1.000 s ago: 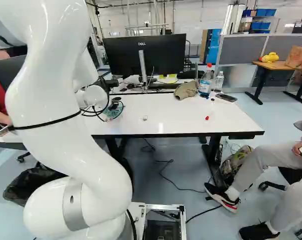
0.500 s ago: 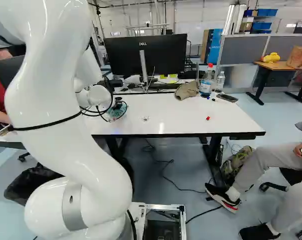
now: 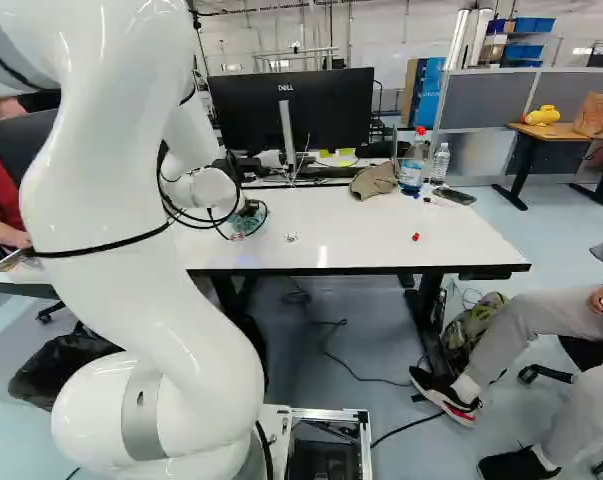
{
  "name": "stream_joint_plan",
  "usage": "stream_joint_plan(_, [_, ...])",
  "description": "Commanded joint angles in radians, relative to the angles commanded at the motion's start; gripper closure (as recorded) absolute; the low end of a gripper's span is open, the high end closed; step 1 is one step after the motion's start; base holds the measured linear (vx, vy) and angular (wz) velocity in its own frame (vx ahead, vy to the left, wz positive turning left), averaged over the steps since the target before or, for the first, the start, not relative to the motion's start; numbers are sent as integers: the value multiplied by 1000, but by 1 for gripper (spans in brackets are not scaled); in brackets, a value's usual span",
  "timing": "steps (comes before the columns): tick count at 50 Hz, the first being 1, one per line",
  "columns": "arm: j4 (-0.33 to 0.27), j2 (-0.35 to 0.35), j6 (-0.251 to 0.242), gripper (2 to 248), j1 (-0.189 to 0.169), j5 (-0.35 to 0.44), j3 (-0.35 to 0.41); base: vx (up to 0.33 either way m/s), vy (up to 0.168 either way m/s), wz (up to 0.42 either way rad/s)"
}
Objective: Clean the table with the green towel
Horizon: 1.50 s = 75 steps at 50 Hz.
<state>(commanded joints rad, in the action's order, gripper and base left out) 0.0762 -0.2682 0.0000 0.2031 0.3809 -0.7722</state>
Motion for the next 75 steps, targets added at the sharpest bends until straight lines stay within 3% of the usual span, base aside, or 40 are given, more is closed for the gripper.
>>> stream_joint_plan(18, [0, -47, 0, 225, -50, 0, -57, 0, 0, 0])
stream_joint_plan(33, [0, -110, 0, 225, -56, 0, -135, 0, 0, 0])
stream_joint_plan(55, [0, -148, 0, 225, -8, 0, -183, 0, 0, 0])
stream_joint_plan(75, [0, -99, 0, 225, 38, 0, -120, 0, 0, 0])
